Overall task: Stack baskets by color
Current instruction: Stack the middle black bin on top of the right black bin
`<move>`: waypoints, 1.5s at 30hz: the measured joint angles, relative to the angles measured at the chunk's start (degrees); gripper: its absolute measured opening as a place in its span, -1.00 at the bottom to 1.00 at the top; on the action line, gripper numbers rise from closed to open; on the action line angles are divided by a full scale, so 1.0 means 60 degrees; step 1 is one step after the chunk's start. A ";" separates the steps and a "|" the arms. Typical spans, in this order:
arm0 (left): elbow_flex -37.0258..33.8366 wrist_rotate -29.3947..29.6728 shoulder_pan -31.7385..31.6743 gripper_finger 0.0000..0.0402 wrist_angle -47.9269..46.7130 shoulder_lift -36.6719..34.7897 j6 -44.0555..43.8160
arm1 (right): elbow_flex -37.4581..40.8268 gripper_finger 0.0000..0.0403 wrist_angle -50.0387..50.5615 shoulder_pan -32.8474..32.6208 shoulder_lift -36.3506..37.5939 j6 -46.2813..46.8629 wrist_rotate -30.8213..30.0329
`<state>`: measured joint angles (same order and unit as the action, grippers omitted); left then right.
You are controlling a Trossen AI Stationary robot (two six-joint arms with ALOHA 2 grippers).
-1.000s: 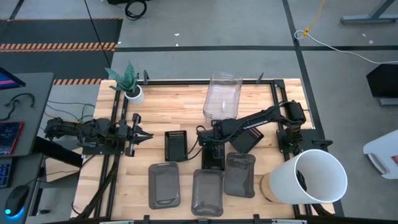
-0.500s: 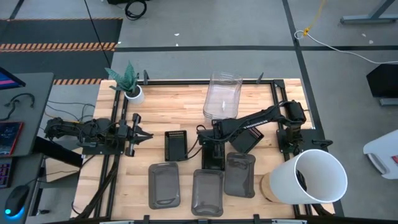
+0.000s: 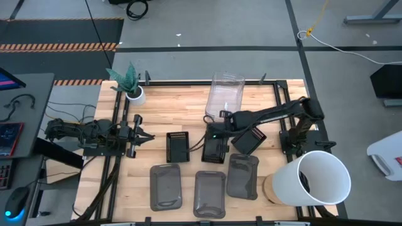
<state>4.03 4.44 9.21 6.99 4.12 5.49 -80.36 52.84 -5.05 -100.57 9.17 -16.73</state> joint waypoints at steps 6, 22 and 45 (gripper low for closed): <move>-0.0003 -0.0002 0.0000 -0.82 -0.0002 0.0000 -0.0001 | 0.0000 -0.92 0.0627 -0.0100 0.1114 0.0710 -0.0483; -0.0002 -0.0002 0.0000 -0.83 -0.0002 -0.0002 0.0002 | 0.0000 -0.93 0.3972 -0.0479 0.2569 0.3003 -0.1422; 0.0000 0.0001 0.0000 -0.84 -0.0002 0.0000 -0.0001 | 0.2704 -0.93 0.4648 0.0292 0.4800 0.4804 -0.0400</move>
<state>4.03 4.44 9.21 6.98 4.12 5.48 -64.13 80.72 -3.30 -71.77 37.99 -19.13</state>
